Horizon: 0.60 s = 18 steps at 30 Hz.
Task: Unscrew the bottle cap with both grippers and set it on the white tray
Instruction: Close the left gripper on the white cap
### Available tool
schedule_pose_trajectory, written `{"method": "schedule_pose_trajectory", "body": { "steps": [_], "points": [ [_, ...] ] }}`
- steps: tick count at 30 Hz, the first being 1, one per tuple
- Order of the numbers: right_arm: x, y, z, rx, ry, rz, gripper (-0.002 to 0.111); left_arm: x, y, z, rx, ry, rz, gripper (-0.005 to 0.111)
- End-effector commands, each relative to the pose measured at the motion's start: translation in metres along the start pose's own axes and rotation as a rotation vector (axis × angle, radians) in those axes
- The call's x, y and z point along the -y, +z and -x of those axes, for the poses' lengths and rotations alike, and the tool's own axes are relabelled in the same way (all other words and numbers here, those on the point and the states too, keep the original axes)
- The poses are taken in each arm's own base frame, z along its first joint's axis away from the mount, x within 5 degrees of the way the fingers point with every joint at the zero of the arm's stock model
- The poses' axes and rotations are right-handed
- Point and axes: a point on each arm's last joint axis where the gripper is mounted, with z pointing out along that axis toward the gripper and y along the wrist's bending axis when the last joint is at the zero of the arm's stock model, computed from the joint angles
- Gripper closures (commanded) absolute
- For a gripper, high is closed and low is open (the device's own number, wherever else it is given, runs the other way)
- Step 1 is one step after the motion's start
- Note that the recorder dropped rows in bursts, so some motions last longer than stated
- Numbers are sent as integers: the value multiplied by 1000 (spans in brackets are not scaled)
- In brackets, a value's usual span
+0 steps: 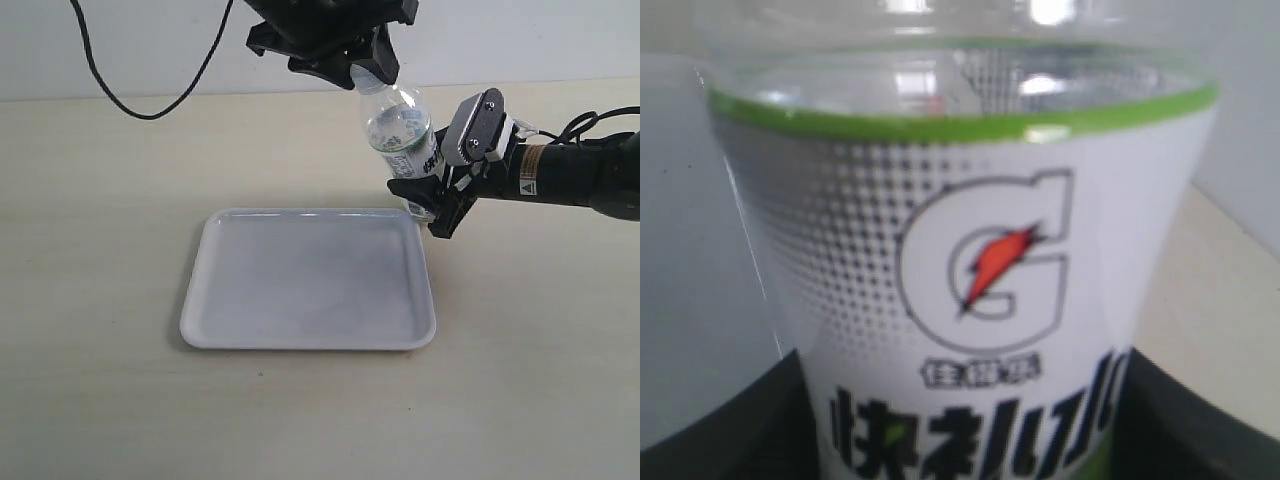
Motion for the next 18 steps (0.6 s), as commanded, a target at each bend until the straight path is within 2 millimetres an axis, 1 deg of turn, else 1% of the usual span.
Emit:
{"method": "schedule_pose_trajectory", "body": {
  "steps": [1, 4, 9, 12, 16, 18],
  "points": [
    [0, -1, 6, 32, -38, 10, 108, 0, -6, 3, 29, -147, 31, 107],
    [0, -1, 6, 31, -56, 13, 108, -2, -7, 1, 7, -197, 59, 107],
    [0, -1, 7, 39, -56, 14, 108, -1, -7, 0, 0, -221, 54, 107],
    [0, -1, 7, 39, -56, 14, 108, 0, -7, 0, 1, -323, 44, 107],
    [-1, -1, 7, 44, -56, 15, 108, 1, -9, 2, 8, -322, 40, 107],
    [-1, -1, 9, 66, -52, 19, 108, 2, -9, 2, 9, -288, 35, 107]
  ]
}}
